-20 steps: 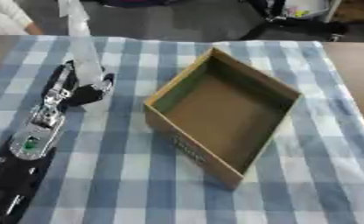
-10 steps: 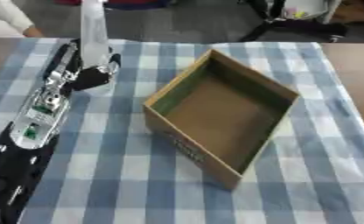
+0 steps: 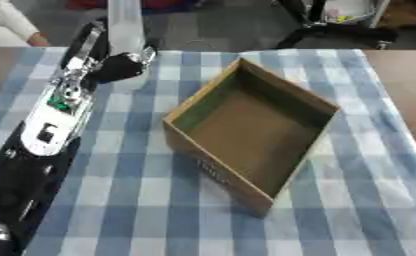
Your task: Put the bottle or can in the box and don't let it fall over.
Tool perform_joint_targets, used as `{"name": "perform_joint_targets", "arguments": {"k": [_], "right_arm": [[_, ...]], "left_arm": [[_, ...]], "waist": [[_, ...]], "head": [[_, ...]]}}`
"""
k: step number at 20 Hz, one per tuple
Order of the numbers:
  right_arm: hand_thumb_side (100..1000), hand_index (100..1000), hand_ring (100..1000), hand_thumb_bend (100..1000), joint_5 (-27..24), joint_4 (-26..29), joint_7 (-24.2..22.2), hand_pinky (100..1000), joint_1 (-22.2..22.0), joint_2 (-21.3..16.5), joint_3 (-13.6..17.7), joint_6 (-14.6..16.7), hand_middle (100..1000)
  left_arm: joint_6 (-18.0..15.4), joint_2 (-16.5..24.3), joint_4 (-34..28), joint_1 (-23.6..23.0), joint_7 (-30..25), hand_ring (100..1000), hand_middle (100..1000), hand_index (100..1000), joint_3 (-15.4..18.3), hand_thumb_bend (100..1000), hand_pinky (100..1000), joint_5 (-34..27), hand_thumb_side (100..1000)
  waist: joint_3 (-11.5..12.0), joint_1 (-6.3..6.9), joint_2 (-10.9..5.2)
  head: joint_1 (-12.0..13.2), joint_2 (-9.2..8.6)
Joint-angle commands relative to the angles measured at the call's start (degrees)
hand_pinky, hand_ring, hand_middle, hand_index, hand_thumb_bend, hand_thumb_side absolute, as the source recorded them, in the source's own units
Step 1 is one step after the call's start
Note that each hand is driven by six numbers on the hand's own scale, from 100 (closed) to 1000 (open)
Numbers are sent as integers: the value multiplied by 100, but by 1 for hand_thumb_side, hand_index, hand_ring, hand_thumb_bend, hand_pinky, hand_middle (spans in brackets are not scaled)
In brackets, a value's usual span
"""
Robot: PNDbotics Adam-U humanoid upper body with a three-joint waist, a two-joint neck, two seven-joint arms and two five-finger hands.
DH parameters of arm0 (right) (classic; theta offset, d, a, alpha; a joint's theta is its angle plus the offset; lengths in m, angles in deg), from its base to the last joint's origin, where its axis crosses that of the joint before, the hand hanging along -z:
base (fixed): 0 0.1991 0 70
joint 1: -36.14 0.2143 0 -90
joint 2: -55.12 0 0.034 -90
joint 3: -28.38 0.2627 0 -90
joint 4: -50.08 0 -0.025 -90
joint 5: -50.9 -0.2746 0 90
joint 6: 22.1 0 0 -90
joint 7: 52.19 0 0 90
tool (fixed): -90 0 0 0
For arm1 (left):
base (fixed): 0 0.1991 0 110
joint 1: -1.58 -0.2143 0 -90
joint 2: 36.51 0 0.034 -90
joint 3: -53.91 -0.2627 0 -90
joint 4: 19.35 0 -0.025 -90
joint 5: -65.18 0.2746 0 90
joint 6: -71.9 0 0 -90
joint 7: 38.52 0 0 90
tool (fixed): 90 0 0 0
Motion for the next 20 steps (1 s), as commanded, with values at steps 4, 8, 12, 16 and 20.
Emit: {"name": "perform_joint_targets", "arguments": {"k": [4, 8, 12, 16, 20], "right_arm": [[755, 872, 912, 100, -85, 69, 4, 827, 17, -187, 56, 25, 1000], [757, 872, 912, 100, -99, 62, -3, 827, 24, -179, 46, 22, 1000], [759, 871, 912, 100, -100, 55, -7, 827, 43, -170, 42, 17, 1000], [761, 871, 912, 100, -107, 49, 5, 827, 65, -162, 46, 7, 1000], [761, 871, 912, 100, -100, 40, 9, 826, 74, -152, 47, -4, 1000]], "left_arm": [[147, -463, -215, 404, -116, 588, 689, 184, -267, 223, 1000, -123, 100], [170, -868, -213, 542, -225, 587, 689, 185, -493, 217, 1000, -162, 100], [168, -1113, -197, 573, -324, 585, 690, 189, -679, 211, 1000, -109, 100], [165, -1211, -114, 506, -283, 584, 691, 208, -782, 197, 1000, -89, 100], [104, -1248, 45, 436, -305, 602, 733, 414, -817, 382, 1000, -36, 100]], "waist": [[-55, 14, -178], [-127, 26, -184], [-174, 45, -166], [-201, 65, -145], [-208, 85, -130]], "head": [[-85, 31], [-42, 23], [6, 1], [17, -37], [15, -61]]}}
